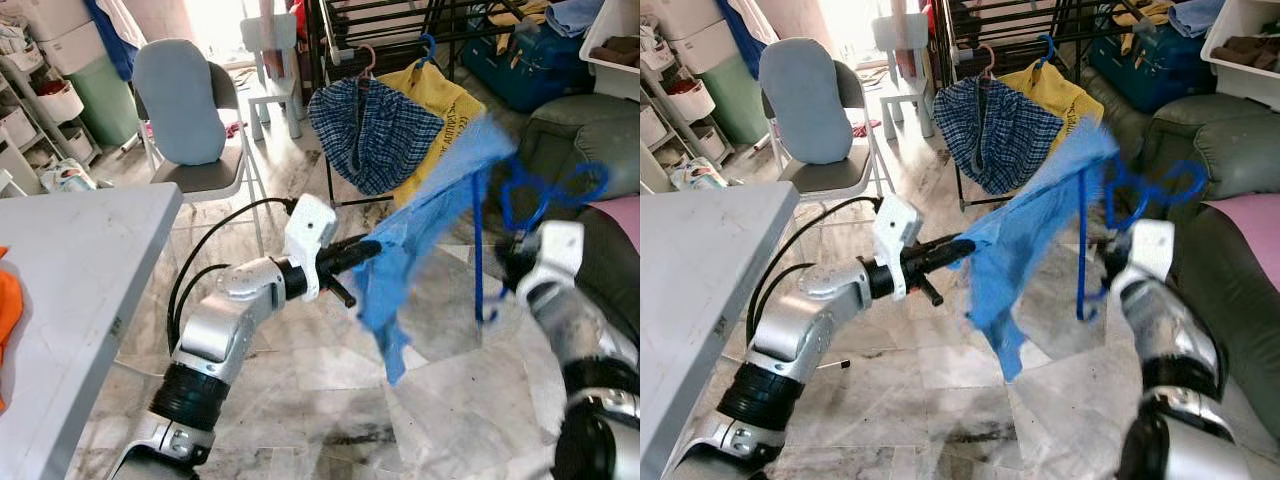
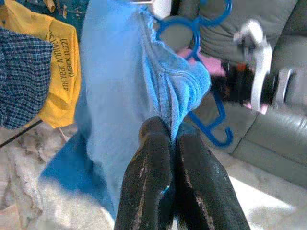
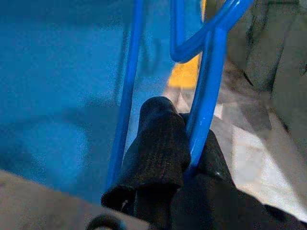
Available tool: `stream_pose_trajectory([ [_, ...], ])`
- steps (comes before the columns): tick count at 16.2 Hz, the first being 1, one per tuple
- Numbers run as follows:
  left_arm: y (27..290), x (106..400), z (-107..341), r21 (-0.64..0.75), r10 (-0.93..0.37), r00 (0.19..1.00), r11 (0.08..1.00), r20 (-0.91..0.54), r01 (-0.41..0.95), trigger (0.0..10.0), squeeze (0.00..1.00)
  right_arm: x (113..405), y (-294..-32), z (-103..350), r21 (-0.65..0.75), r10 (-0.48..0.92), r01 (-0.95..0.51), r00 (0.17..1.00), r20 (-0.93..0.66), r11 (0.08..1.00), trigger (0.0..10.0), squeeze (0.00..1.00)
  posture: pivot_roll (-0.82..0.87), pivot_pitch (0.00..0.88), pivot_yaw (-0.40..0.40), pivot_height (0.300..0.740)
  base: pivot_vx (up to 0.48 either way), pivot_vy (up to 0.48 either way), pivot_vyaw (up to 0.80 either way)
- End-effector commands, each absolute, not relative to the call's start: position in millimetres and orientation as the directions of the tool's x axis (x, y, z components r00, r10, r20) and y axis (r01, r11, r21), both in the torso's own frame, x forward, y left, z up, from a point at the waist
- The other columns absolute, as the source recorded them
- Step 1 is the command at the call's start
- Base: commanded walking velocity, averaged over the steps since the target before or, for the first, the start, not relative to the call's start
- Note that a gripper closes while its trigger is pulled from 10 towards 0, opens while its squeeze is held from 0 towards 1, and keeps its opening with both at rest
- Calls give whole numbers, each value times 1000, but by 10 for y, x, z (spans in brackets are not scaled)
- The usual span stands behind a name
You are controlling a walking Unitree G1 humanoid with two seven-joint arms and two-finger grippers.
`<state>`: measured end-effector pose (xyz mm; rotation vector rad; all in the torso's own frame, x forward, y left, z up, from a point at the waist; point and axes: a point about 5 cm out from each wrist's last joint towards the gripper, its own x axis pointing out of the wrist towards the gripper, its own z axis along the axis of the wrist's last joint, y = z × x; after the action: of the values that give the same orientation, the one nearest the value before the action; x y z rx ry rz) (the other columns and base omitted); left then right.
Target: Hang hanger
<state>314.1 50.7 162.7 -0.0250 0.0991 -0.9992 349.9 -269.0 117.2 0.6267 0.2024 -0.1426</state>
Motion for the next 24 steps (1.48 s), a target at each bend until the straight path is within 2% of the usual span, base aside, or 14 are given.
stream_pose_trajectory([
  [1,591,3136,1536,-50,-830,549,555,-102,830,10000,0,3589,-2750,1459,624,-144,190,982,-124,758,10000,0,-145,0,99,740,0,0,0],
  [5,538,3110,1446,-37,-819,562,569,-115,822,10000,0,3740,-2537,1890,662,-82,36,996,38,749,10000,0,-145,0,90,740,0,0,0],
  [7,475,3069,1417,-28,-819,564,570,-106,821,10000,0,3759,-2120,1933,397,163,-167,986,45,902,10000,0,-148,0,84,740,0,0,0],
  [9,445,3045,1385,-15,-823,556,561,-116,828,10000,0,3780,-2159,1930,425,92,-100,995,39,900,10000,0,-148,0,82,740,0,0,0],
  [11,447,3031,1280,41,-814,559,560,-160,827,10000,0,3763,-2057,1950,466,169,-170,985,43,868,10000,0,-148,0,82,740,0,0,0],
  [13,439,3021,1167,68,-808,557,555,-192,829,10000,0,3746,-2005,1946,433,196,-193,980,38,880,10000,0,-161,0,84,740,0,0,0],
  [15,399,2979,1084,52,-823,529,530,-209,846,10000,0,3732,-2085,1897,281,144,-148,989,35,948,10000,0,-164,0,82,740,0,0,0],
  [17,369,2942,1013,39,-828,514,520,-224,853,10000,0,3688,-2080,1891,152,154,-162,986,62,975,10000,0,-164,0,82,740,0,0,0],
  [18,359,2931,986,42,-829,508,514,-233,857,10000,0,3678,-2068,1883,142,159,-167,985,68,976,10000,0,-169,0,81,740,0,0,0],
  [21,285,2896,909,37,-835,492,499,-247,866,10000,0,3616,-1817,1812,91,259,-268,961,95,959,10000,0,-171,0,77,740,0,0,0],
  [22,212,2879,904,12,-849,477,487,-228,873,10000,1000,3557,-1613,1786,51,346,-353,931,114,934,10000,0,-170,0,73,740,0,0,0],
  [24,163,2825,851,23,-858,459,467,-230,884,10000,1000,3491,-1452,1756,-17,408,-411,901,146,912,10000,0,-173,0,66,740,0,0,0],
])
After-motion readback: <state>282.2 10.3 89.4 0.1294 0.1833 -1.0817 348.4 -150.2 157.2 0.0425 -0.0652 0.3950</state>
